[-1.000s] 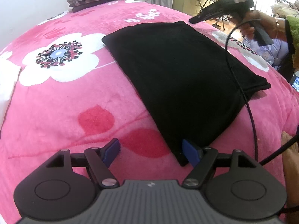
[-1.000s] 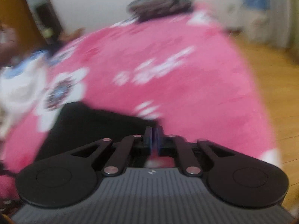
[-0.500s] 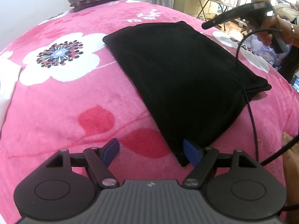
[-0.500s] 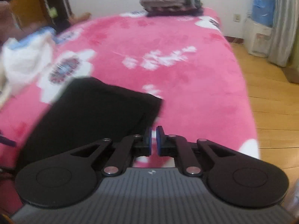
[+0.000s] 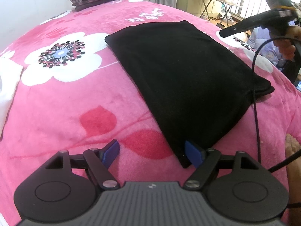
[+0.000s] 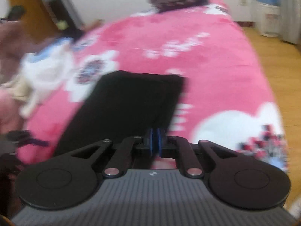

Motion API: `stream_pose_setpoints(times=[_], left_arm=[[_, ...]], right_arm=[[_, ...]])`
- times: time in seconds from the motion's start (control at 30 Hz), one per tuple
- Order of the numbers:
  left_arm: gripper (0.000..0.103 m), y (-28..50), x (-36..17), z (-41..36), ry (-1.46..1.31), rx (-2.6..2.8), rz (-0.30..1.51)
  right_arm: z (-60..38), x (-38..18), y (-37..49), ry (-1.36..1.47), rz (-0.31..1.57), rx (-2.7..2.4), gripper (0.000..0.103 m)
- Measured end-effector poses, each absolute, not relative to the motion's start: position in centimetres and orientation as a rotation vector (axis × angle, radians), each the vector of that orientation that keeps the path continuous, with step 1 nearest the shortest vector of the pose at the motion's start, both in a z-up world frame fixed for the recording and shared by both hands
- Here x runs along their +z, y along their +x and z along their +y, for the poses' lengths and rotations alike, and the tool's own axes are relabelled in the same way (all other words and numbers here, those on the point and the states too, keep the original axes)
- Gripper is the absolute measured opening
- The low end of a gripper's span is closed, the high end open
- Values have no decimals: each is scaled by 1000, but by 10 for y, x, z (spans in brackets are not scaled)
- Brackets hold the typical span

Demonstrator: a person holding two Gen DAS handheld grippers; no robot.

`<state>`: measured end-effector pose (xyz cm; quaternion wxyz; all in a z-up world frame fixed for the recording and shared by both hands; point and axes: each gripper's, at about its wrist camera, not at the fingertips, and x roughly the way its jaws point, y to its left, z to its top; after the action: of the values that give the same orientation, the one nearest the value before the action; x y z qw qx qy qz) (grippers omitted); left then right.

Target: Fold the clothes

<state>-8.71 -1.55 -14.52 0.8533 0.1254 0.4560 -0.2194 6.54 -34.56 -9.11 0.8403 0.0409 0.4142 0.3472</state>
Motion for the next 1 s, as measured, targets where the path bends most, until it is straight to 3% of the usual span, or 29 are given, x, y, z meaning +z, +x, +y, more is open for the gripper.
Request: stream_pose_setpoints(times=[0.17, 0.3, 0.53, 0.7, 1.0], left_arm=[[79, -86, -144, -15, 262, -462, 966], [79, -87, -143, -13, 253, -459, 966], [80, -86, -143, -13, 260, -462, 972], [80, -85, -140, -11, 266, -461, 985], [83, -84, -141, -10, 261, -460, 990]], right_arm=[[-321, -109, 29, -65, 943, 849, 4], [-354, -106, 19, -88, 1008, 724, 6], [-330, -87, 0, -63, 932, 868, 6], [-300, -116, -22, -260, 1032, 979, 5], [-294, -103, -37, -380, 1165, 1137, 6]])
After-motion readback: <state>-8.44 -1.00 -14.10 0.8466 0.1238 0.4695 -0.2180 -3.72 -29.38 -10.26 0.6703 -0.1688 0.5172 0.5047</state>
